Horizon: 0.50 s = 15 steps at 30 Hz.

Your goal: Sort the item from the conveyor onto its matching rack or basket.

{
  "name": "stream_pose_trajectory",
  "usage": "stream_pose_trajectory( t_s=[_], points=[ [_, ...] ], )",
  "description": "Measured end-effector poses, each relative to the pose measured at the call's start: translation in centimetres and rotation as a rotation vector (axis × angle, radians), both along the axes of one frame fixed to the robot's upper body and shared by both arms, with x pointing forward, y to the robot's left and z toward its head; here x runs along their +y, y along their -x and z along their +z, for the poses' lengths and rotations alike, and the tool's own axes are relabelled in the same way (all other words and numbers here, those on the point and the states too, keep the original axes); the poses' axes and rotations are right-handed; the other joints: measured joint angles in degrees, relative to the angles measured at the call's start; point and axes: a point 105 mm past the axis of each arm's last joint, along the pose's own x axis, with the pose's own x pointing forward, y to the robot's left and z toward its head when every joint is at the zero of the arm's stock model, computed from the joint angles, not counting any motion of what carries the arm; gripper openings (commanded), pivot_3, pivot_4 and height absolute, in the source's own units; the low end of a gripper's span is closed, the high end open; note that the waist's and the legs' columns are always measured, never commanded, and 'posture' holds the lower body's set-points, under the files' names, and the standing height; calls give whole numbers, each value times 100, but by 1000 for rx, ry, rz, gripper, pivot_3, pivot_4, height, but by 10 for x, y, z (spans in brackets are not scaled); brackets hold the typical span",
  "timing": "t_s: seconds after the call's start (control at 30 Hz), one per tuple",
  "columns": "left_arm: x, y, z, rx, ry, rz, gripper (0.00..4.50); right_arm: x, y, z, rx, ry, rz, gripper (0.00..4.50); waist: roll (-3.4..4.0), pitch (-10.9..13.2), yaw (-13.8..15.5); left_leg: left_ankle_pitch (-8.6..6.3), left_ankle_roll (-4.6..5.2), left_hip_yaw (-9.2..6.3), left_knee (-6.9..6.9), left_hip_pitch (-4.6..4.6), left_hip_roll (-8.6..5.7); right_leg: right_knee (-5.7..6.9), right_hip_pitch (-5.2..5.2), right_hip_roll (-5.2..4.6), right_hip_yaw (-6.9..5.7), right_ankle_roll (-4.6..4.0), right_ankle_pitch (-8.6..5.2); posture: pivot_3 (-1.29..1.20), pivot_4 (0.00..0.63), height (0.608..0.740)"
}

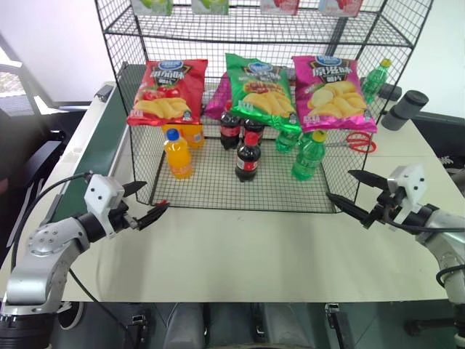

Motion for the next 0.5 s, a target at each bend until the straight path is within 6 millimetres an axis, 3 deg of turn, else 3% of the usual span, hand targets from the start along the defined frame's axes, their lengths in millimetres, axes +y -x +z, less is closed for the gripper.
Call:
stream_pose_trajectory(
  t_s=[0.5],
  points=[
    [4,-1,-2,1,-13,22,4500,-1,0,-3,-1,-9,1,4420,0,0,0,0,0,0,1,0,0,0,1,1,0,0,0,0,150,740]
  ],
)
